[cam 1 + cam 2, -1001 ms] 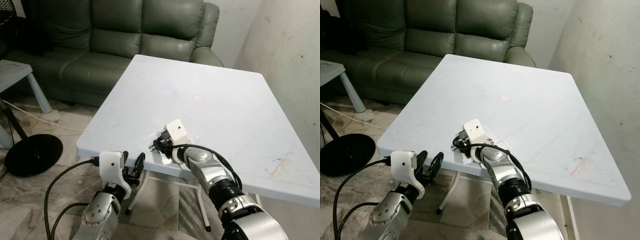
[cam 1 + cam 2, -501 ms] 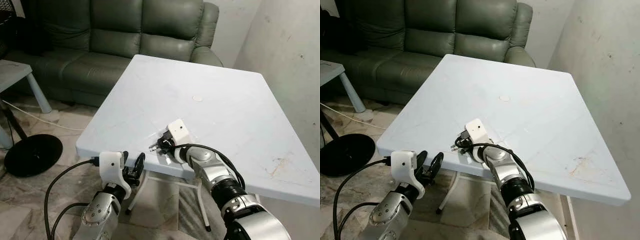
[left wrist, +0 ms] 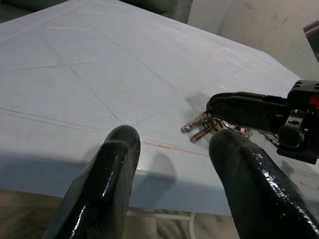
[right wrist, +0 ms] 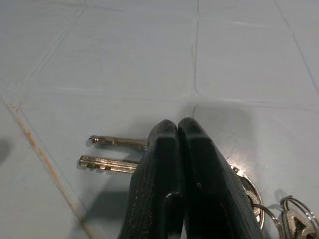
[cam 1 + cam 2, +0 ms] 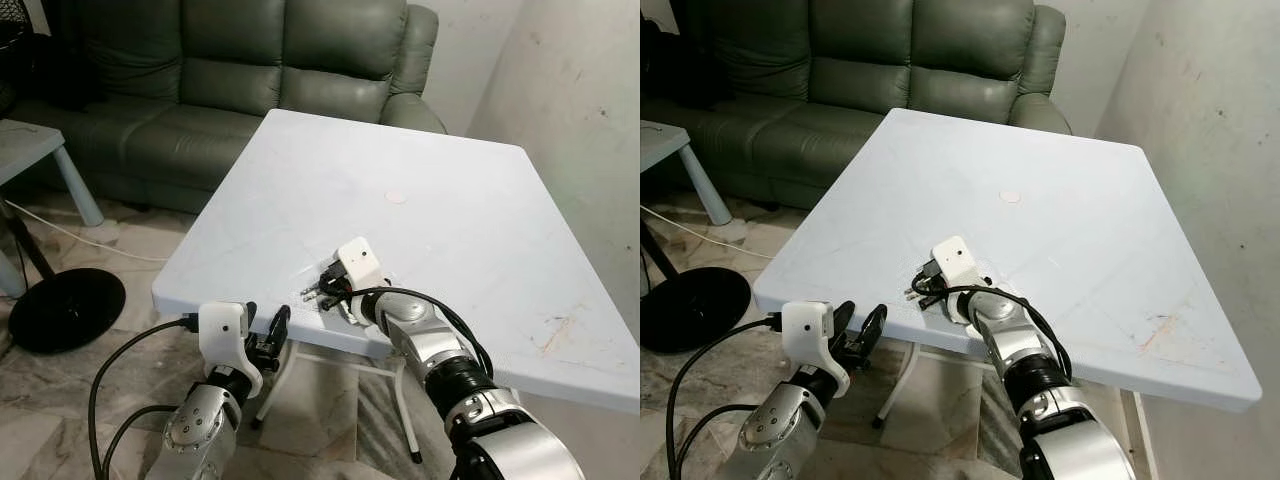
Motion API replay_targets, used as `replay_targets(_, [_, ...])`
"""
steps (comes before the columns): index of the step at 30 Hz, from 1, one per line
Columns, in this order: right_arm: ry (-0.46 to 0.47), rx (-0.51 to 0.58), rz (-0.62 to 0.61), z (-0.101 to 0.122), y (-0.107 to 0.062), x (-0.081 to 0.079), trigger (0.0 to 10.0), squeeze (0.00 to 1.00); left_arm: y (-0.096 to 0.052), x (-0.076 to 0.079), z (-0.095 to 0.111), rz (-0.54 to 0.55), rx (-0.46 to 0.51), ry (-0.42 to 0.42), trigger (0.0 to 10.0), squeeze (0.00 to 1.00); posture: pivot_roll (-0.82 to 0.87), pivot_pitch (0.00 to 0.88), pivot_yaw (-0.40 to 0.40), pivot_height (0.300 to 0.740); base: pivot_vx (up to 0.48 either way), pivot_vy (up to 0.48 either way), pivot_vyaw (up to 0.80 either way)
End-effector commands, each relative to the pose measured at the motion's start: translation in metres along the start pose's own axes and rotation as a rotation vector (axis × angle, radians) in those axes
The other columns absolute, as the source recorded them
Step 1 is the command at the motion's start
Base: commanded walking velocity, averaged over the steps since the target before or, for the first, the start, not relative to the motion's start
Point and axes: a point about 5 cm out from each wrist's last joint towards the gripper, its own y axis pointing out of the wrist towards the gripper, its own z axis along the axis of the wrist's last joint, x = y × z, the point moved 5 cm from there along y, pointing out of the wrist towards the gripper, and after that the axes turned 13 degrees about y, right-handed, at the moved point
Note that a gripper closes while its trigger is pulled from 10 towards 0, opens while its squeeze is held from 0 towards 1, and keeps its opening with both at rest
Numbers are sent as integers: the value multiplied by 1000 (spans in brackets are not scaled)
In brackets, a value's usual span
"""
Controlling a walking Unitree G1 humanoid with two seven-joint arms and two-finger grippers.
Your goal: Hang keys on a hook
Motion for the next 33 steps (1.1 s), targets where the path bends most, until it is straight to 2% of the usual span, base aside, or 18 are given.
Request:
replay_targets(1, [6,36,3,6,-2,4,2784,0,1,3,3,-1,6,7,10000,0,314,60,-108,736,0,0,0])
replay_targets(2, [5,55,5,8,-3,4,2784,0,1,3,3,-2,6,6,10000,0,314,60,-108,736,0,0,0])
replay_targets(3, [10,53,5,8,-3,4,9373,0,2,3,3,-2,6,7,10000,0,314,60,-108,736,0,0,0])
replay_targets(4, [27,49,11,8,-2,4,10000,0,2,3,3,-2,6,7,10000,0,314,60,-108,736,0,0,0])
replay_targets(6, [52,53,3,9,-2,5,10000,0,2,3,3,-3,6,7,10000,0,315,50,-109,736,0,0,0])
replay_targets(10, [208,147,85,25,-5,2,10000,0,2,4,3,-3,7,8,10000,0,318,45,-109,736,0,0,0])
replay_targets(12, [231,164,100,28,-6,2,10000,0,2,3,3,-3,7,8,10000,0,318,43,-107,736,0,0,0])
replay_targets(13, [334,187,125,35,-7,4,10000,0,3,3,4,-2,9,8,10000,0,318,43,-107,736,0,0,0])
replay_targets(15, [428,211,156,42,-8,5,10000,0,3,4,4,-3,10,7,10000,0,321,39,-109,736,0,0,0])
replay_targets(17, [460,244,156,50,-9,8,10000,0,4,4,4,-3,11,7,10000,0,319,35,-109,736,0,0,0])
replay_targets(19, [506,333,177,65,-14,11,10000,0,5,5,5,-5,14,5,10000,0,317,23,-111,736,0,0,0])
replay_targets(20, [506,333,177,65,-14,11,10000,0,5,5,5,-5,14,5,10000,0,317,23,-111,736,0,0,0])
replay_targets(21, [518,409,168,76,-19,16,10000,0,7,5,7,-4,21,2,10000,0,316,19,-112,736,0,0,0])
replay_targets(23, [491,472,160,85,-25,19,10000,0,9,5,8,-1,28,-2,10000,0,315,13,-112,736,0,0,0])
replay_targets(26, [418,511,134,89,-30,21,10000,0,11,4,11,7,42,-13,10000,0,312,2,-111,736,0,0,0])
replay_targets(28, [276,578,55,93,-40,25,10000,0,15,-2,18,28,69,-10,10000,0,309,0,-110,736,0,0,0])
replay_targets(30, [192,607,23,93,-46,25,10000,0,17,-8,21,47,81,-29,10000,0,306,0,-106,736,0,0,0])
replay_targets(33, [159,650,-25,93,-57,30,10000,0,21,-19,29,72,110,-47,10000,0,291,0,-96,736,0,0,0])
